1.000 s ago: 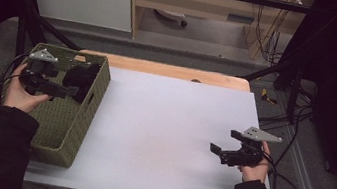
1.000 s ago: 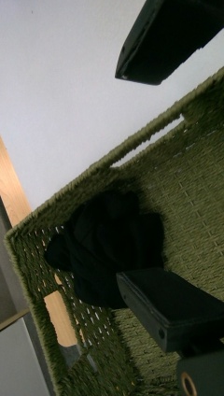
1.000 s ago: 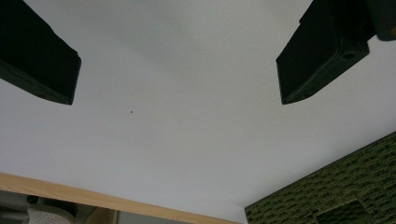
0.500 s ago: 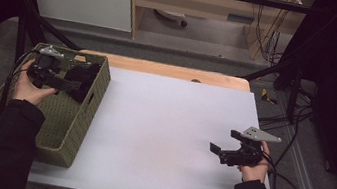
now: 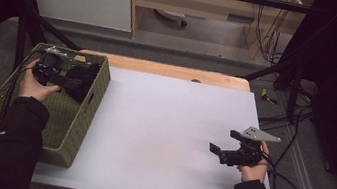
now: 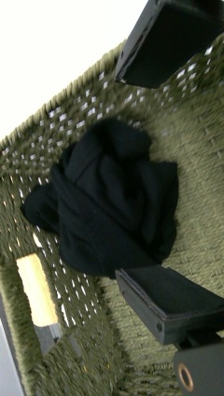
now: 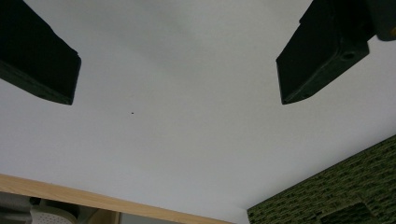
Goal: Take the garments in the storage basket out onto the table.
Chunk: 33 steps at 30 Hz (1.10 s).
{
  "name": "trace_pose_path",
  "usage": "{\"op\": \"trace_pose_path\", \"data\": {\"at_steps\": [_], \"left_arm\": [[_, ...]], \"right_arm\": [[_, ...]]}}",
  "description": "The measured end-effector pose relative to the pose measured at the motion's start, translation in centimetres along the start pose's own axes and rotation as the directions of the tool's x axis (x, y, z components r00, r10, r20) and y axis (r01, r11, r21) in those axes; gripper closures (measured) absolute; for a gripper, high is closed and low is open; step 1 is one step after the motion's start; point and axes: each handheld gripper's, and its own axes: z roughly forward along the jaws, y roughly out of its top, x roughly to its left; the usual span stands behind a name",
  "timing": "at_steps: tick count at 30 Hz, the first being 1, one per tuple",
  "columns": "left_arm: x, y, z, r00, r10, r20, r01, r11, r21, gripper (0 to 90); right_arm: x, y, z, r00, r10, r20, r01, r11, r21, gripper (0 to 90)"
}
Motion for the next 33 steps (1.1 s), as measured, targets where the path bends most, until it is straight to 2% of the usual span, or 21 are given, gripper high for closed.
{"op": "trace_pose_path", "data": {"at_steps": [8, 13, 20, 24, 28, 30, 33], "left_arm": [[0.9, -0.1, 1.7, 0.9995, -0.026, -0.020, 0.026, 0.9992, 0.031, 6.6], [0.9, -0.3, 2.8, 0.9990, -0.039, -0.020, 0.040, 0.9983, 0.043, 7.5], [1.1, -0.5, 3.9, 0.9979, -0.027, -0.059, 0.030, 0.9975, 0.063, 9.6], [1.3, -0.6, 4.3, 0.9958, -0.046, -0.079, 0.052, 0.9966, 0.064, 12.3], [1.4, -0.6, 4.7, 0.9951, -0.044, -0.088, 0.050, 0.9962, 0.072, 13.4], [1.5, -0.8, 5.0, 0.9955, -0.060, -0.074, 0.066, 0.9947, 0.078, 14.0], [1.6, -1.0, 5.6, 0.9952, -0.060, -0.077, 0.067, 0.9935, 0.092, 16.4]], "right_arm": [[0.0, -0.1, 0.1, 1.0000, 0.004, 0.002, -0.004, 1.000, 0.003, 0.3], [0.0, -0.1, 0.1, 1.0000, 0.001, 0.002, -0.001, 1.000, 0.005, 0.3], [0.0, -0.1, 0.2, 1.0000, 0.001, 0.002, -0.001, 1.000, 0.005, 0.3], [0.0, -0.1, 0.3, 1.0000, -0.001, 0.001, 0.001, 1.000, 0.012, 0.3], [0.0, -0.2, 0.4, 1.0000, 0.002, 0.001, -0.002, 1.000, 0.014, 0.3], [0.1, -0.2, 0.4, 1.0000, 0.003, 0.000, -0.003, 1.000, 0.014, 0.3], [0.0, -0.2, 0.4, 1.0000, 0.002, -0.001, -0.002, 1.000, 0.015, 0.3]]}}
